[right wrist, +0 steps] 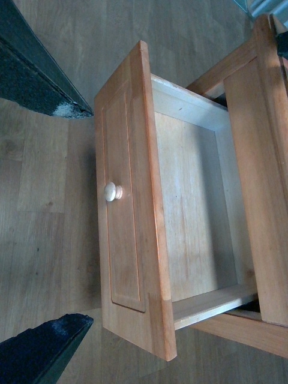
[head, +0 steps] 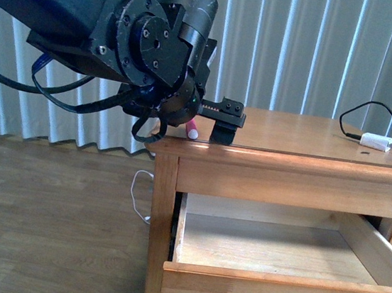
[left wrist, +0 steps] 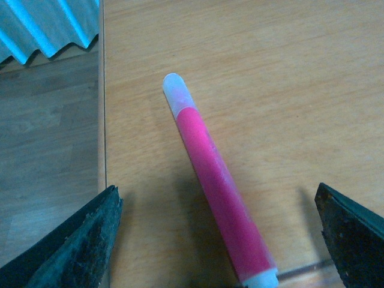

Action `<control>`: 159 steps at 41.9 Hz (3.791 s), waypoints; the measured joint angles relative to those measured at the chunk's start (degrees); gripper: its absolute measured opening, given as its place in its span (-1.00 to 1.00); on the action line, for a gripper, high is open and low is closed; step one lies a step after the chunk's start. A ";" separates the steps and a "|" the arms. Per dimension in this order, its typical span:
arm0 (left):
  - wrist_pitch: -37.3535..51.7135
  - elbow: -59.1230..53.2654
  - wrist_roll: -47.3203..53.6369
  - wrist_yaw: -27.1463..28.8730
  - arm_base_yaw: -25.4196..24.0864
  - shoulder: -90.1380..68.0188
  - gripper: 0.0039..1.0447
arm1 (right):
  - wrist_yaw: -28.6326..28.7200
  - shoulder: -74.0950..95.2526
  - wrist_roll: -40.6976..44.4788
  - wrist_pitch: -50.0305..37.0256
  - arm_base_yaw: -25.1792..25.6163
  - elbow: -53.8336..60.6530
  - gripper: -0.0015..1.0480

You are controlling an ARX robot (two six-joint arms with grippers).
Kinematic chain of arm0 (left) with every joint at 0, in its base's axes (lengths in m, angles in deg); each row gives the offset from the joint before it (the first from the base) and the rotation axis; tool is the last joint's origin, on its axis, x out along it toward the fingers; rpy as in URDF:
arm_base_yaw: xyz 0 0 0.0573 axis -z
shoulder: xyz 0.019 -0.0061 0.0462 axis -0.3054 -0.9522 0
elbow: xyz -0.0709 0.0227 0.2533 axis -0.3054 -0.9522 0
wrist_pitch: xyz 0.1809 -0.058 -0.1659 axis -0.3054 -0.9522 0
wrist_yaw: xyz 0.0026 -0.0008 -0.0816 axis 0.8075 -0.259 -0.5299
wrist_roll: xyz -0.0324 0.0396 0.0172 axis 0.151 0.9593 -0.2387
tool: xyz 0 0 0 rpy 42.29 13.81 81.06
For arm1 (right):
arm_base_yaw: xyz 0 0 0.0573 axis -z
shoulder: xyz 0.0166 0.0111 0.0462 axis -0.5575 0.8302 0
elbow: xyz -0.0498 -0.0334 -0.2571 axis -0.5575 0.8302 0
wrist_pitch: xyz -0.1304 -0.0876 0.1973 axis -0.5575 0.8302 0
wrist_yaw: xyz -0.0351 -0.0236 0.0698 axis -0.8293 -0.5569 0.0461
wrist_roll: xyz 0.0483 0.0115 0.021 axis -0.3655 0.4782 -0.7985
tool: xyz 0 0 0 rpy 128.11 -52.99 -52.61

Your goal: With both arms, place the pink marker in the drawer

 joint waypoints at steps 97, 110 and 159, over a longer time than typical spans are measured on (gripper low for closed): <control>9.73 -21.86 22.08 -24.15 6.99 3.23 -0.73 | 0.00 0.00 0.00 0.00 0.00 0.00 0.83; 10.54 -20.00 22.16 -21.51 7.04 0.39 -0.51 | 0.00 0.00 0.00 0.00 0.00 0.00 0.83; 9.79 -79.06 -1.07 19.93 2.93 77.07 0.89 | 0.00 0.00 0.00 0.00 0.02 0.00 0.83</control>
